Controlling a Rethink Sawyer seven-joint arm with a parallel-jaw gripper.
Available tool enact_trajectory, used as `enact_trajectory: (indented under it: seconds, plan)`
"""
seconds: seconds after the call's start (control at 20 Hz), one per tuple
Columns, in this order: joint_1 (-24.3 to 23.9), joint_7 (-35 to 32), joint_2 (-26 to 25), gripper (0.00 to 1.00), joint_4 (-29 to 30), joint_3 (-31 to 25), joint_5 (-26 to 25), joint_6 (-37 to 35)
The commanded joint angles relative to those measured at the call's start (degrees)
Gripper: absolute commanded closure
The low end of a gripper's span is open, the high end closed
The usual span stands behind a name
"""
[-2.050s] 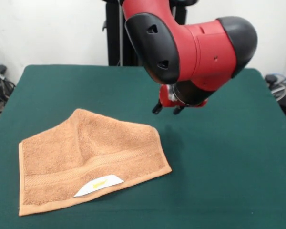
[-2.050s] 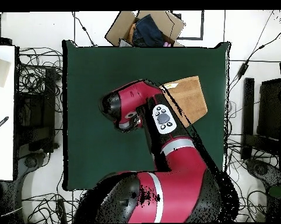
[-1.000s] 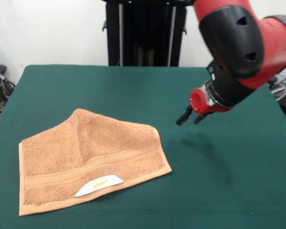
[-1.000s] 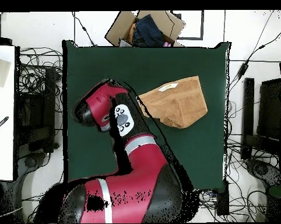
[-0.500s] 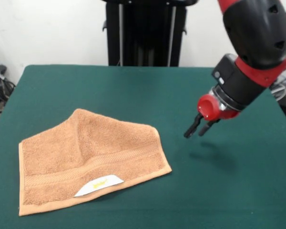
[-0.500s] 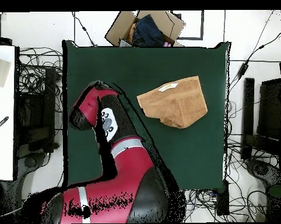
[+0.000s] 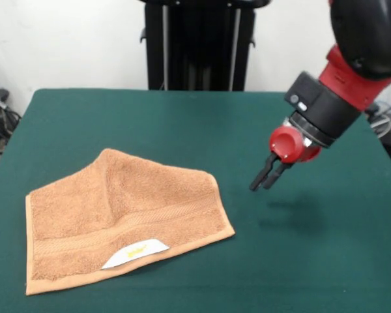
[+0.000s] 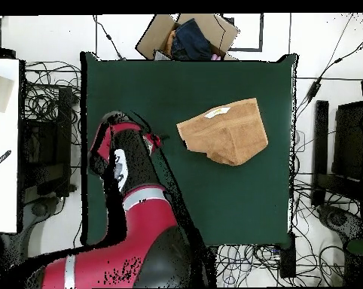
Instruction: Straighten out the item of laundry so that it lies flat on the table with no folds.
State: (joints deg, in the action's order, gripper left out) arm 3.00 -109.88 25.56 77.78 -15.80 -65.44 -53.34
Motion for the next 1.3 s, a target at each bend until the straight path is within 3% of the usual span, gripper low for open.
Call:
enact_trajectory:
  seconds: [0.05, 0.25, 0.5, 0.95, 1.3]
  plan:
    - [3.27, -4.21, 1.41, 0.0, 6.09, 4.72, -6.64, 7.1]
    - [5.41, -4.56, 1.82, 0.0, 8.3, 6.7, -7.77, 7.65]
    - [10.43, -11.64, 1.14, 0.0, 10.98, 10.82, -11.84, 9.53]
    - [9.7, -6.95, -1.72, 0.0, 12.9, 11.65, -5.63, 7.72]
    - [11.9, -14.85, -5.29, 0.0, 13.59, 13.73, -7.93, 10.43]
